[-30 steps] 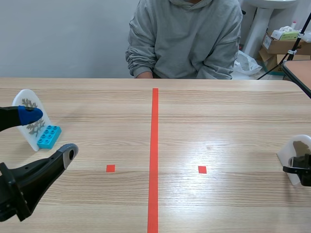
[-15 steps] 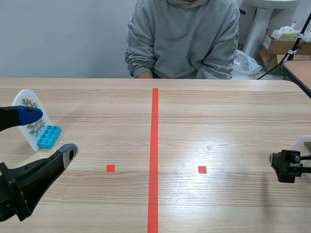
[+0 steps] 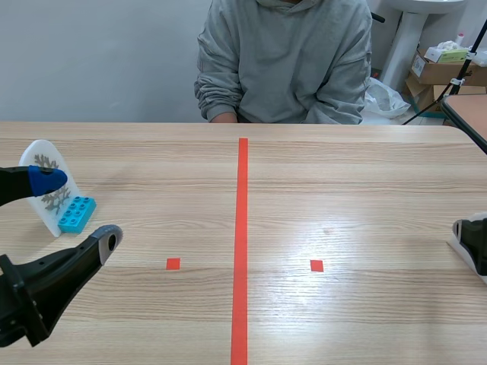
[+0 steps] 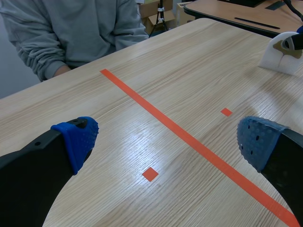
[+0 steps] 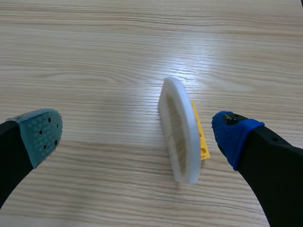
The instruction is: Do the leaf sorting experiment
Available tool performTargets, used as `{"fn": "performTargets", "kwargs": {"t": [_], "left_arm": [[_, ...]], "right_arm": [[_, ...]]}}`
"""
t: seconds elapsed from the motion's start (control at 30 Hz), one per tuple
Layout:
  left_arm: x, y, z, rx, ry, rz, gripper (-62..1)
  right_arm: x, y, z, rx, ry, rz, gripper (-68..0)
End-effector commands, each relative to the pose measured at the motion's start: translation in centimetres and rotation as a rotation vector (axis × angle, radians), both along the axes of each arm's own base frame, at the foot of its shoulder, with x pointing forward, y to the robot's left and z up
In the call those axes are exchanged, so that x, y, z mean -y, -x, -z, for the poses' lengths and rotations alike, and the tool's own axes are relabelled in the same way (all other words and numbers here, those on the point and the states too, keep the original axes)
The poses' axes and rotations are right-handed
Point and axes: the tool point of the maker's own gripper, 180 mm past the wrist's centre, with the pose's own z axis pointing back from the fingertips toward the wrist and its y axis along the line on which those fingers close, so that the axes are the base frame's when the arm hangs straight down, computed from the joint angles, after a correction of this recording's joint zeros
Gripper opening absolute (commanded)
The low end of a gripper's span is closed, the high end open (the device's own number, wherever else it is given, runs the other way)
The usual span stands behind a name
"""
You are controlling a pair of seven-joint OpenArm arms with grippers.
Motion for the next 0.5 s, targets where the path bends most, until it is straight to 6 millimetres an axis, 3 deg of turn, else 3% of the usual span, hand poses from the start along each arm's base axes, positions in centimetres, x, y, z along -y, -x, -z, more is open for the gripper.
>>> {"fn": "performTargets", "kwargs": {"t": [0.0,0.23,0.47], "left_arm": [[0.4,0.0,-0.8,0.02,0.03,0.008,1.4],[0.4,0.0,-0.8,0.021,0.03,0.009,1.4],[0.4,0.0,-0.9,0.023,0.031,0.01,1.4]], "right_arm": [[-0.4,-0.5,-2.0,0.048,0.03,-0.056,0.4],[-5.1,0.8,-4.5,0.068,0.055,-0.331,0.4],[-7.3,0.8,-6.8,0.105,0.102,-0.453,0.4]]}}
